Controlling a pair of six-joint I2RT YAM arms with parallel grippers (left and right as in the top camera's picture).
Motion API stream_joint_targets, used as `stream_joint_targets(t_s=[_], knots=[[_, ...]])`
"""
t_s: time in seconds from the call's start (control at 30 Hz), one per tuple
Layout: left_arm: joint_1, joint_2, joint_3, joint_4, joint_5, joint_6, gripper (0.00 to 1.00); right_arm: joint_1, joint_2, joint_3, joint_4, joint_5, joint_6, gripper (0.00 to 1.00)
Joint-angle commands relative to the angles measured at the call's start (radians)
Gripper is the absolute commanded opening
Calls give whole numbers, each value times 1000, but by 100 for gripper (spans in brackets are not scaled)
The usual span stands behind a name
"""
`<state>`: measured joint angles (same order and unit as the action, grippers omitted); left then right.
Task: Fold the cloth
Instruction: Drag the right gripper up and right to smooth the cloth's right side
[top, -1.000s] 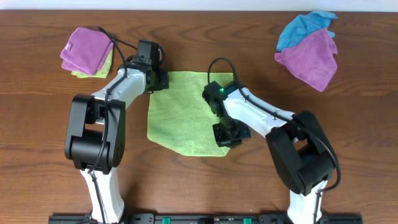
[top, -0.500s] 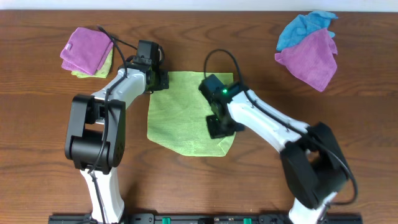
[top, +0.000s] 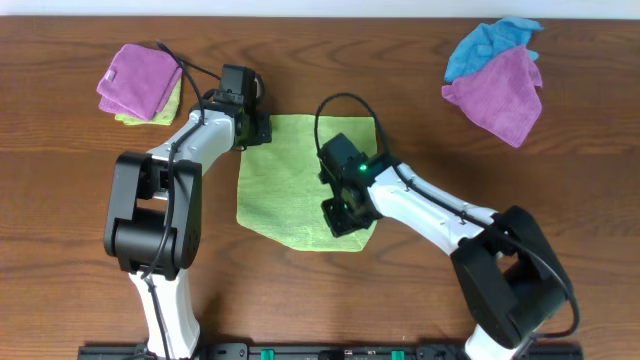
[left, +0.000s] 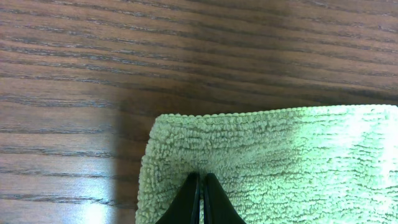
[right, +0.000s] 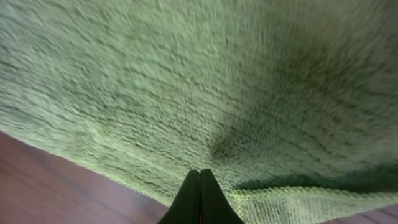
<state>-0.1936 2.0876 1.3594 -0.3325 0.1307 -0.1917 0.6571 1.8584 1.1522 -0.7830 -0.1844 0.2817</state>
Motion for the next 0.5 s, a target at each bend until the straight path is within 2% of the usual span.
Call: stream_joint_targets(t_s=[0.0,0.2,0.47], knots=[[-3,32,0,-6,-8,-15,6,3,1,-27,9,-11,-18,2],[-3,32,0,-7,-8,-15,6,2,1,-99,10,9,6,2],[-2,32,0,-7,-8,-15,6,-36,0,-130,-31,122,155,2]])
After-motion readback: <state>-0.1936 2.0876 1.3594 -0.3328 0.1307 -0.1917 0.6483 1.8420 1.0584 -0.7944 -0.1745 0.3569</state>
